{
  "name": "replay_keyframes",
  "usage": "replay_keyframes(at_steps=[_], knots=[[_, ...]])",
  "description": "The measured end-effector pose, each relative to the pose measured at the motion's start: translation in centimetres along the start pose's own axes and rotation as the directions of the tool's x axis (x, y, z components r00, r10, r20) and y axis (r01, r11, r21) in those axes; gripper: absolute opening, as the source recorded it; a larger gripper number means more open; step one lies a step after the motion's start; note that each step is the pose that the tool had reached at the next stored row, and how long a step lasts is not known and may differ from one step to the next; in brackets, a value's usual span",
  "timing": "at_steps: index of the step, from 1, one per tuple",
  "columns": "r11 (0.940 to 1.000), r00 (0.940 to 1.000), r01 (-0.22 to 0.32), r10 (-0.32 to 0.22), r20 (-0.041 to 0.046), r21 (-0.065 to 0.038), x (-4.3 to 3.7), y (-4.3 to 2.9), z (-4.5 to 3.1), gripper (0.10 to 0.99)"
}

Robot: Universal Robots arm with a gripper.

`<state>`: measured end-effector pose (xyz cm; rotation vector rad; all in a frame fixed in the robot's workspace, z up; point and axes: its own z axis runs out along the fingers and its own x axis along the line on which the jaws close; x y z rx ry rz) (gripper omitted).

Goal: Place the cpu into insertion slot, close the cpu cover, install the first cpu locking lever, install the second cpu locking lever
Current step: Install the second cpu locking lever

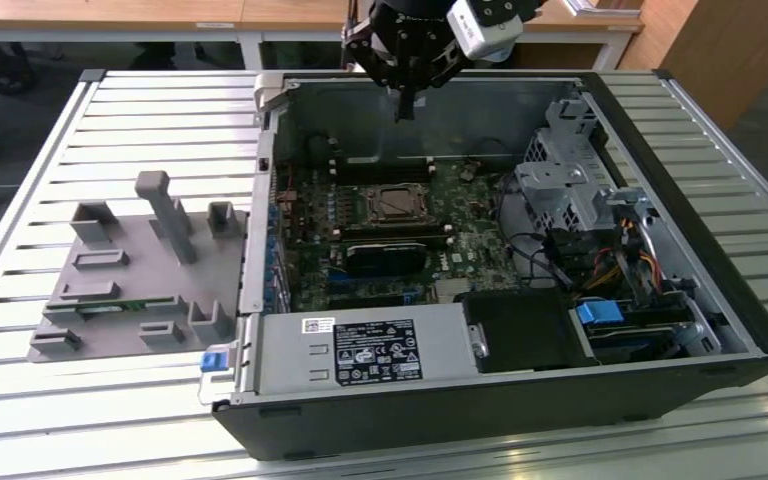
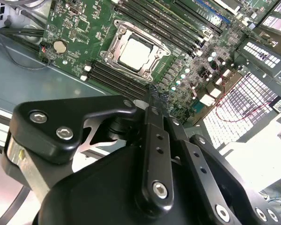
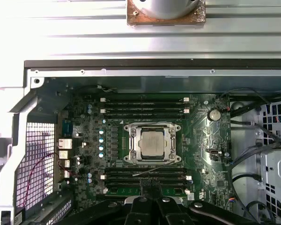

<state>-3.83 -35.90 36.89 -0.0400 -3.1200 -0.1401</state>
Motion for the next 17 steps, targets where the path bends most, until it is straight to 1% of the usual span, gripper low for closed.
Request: replay_keyframes(at_steps=[10, 17], knots=[[1.0000, 1.0000, 0.000, 0.000, 0.0000, 0.000, 0.00, 0.00, 0.07, 0.106], [1.0000, 1.0000, 0.000, 0.000, -0.0002, 0.000, -0.02, -0.10, 1.32, 0.106]])
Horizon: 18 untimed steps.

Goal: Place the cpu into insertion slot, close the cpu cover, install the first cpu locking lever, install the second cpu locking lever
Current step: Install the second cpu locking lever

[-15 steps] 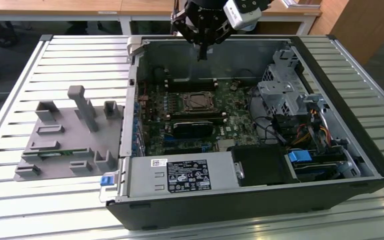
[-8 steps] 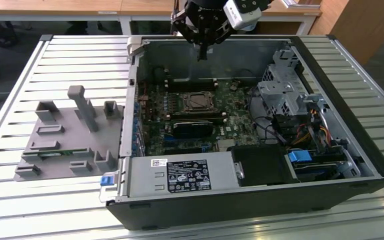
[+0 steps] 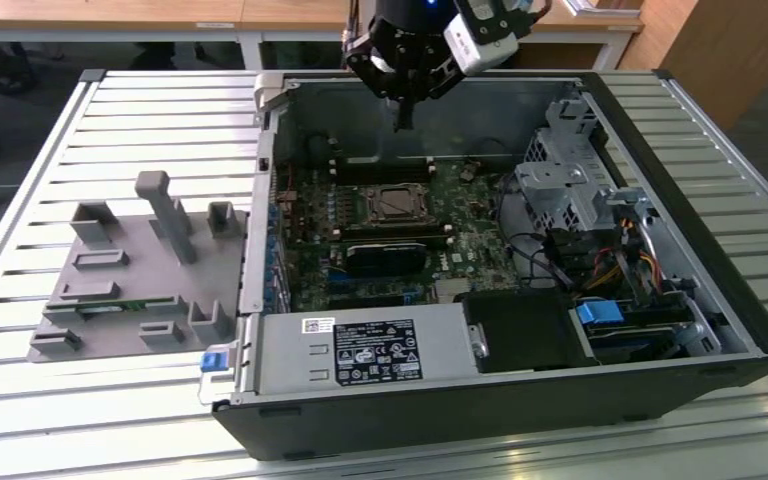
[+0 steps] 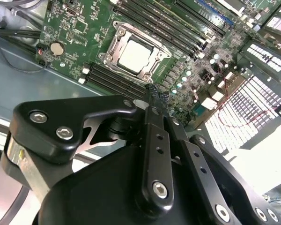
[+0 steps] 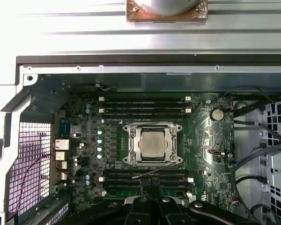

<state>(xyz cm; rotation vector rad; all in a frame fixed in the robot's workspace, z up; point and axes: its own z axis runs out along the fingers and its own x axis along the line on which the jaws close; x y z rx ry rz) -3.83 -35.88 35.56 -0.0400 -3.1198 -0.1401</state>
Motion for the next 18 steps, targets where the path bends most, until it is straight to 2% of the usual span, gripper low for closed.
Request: replay_keyframes(at_steps=[7, 11, 18], knots=[[1.0000, 1.0000, 0.000, 0.000, -0.0001, 0.004, -0.02, -0.10, 1.12, 0.106], [1.0000, 1.0000, 0.000, 0.000, -0.0004, -0.006, -0.03, -0.16, 1.77, 0.106], [0.9999, 0.9999, 0.012, -0.012, -0.0014, -0.007, -0.06, -0.27, 3.05, 0.106]])
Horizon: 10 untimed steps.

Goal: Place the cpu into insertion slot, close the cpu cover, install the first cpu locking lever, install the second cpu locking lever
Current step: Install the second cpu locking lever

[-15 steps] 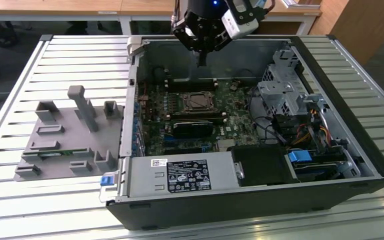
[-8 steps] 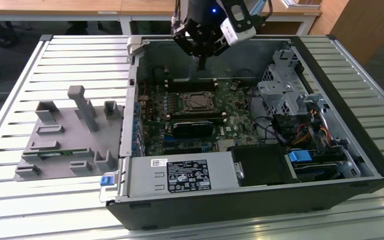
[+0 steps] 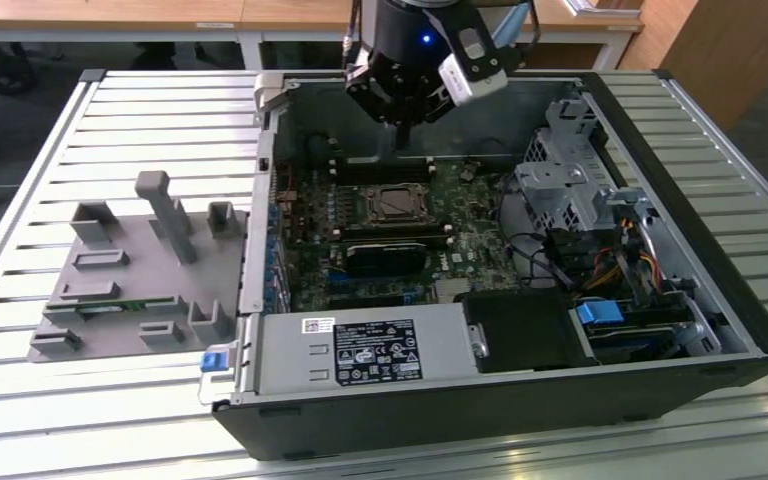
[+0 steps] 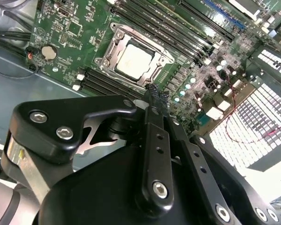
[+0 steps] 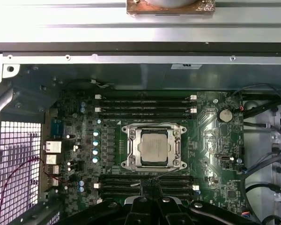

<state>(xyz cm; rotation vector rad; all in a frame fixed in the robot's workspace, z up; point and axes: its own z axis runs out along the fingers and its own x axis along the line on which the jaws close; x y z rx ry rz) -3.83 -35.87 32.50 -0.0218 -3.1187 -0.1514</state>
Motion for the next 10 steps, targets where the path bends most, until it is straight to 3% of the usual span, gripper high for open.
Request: replay_keyframes(at_steps=[6, 10], knots=[[1.0000, 1.0000, 0.002, -0.002, -0.0002, 0.000, -0.01, -0.09, 0.28, 0.106], [1.0000, 1.0000, 0.001, -0.001, -0.0003, 0.000, -0.02, -0.28, 0.99, 0.106]])
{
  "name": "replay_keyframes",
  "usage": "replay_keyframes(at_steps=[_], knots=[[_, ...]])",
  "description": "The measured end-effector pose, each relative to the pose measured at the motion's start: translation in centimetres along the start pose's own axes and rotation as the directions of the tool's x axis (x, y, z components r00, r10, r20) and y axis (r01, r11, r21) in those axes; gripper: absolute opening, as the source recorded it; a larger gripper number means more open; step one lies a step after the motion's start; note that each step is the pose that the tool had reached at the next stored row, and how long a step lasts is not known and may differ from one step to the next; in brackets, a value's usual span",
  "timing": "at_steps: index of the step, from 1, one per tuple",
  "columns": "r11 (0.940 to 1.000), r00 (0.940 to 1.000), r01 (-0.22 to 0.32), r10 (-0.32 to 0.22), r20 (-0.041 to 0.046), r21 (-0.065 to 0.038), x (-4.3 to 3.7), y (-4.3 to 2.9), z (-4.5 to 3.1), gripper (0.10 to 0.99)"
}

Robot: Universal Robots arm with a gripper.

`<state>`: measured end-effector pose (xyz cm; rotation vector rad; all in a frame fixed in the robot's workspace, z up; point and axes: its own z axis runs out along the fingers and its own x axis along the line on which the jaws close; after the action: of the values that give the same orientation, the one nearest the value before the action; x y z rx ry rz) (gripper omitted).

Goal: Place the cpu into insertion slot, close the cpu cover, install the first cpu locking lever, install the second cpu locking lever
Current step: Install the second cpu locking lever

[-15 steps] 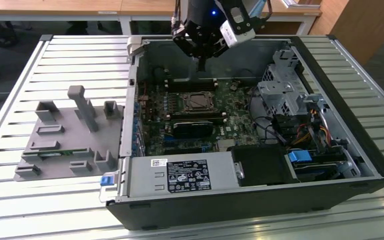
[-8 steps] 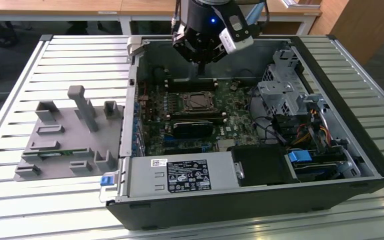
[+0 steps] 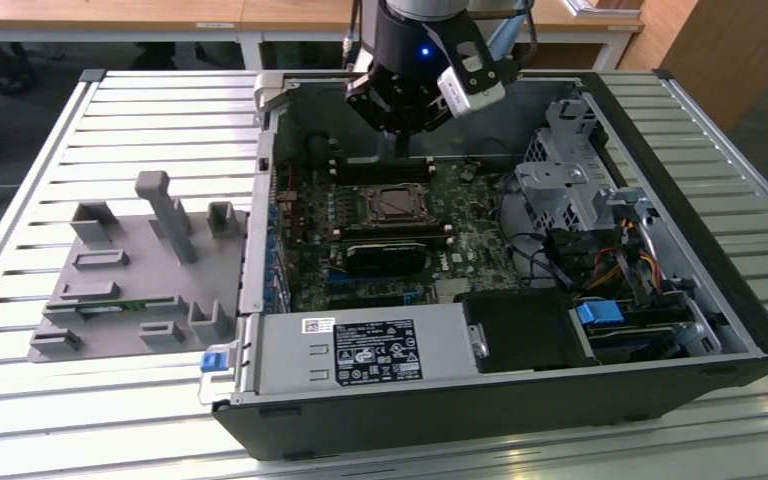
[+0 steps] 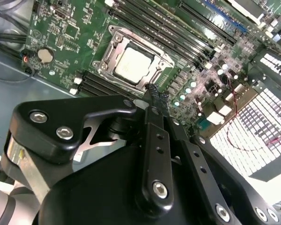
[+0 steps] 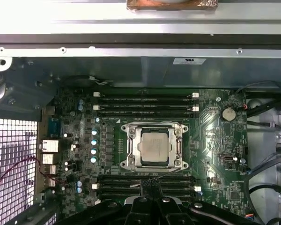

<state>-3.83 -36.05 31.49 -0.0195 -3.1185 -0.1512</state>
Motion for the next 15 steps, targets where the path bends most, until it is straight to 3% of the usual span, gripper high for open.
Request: replay_keyframes(at_steps=[15], knots=[[1.0000, 1.0000, 0.000, 0.000, 0.0001, 0.000, -0.05, -0.81, 1.96, 0.106]])
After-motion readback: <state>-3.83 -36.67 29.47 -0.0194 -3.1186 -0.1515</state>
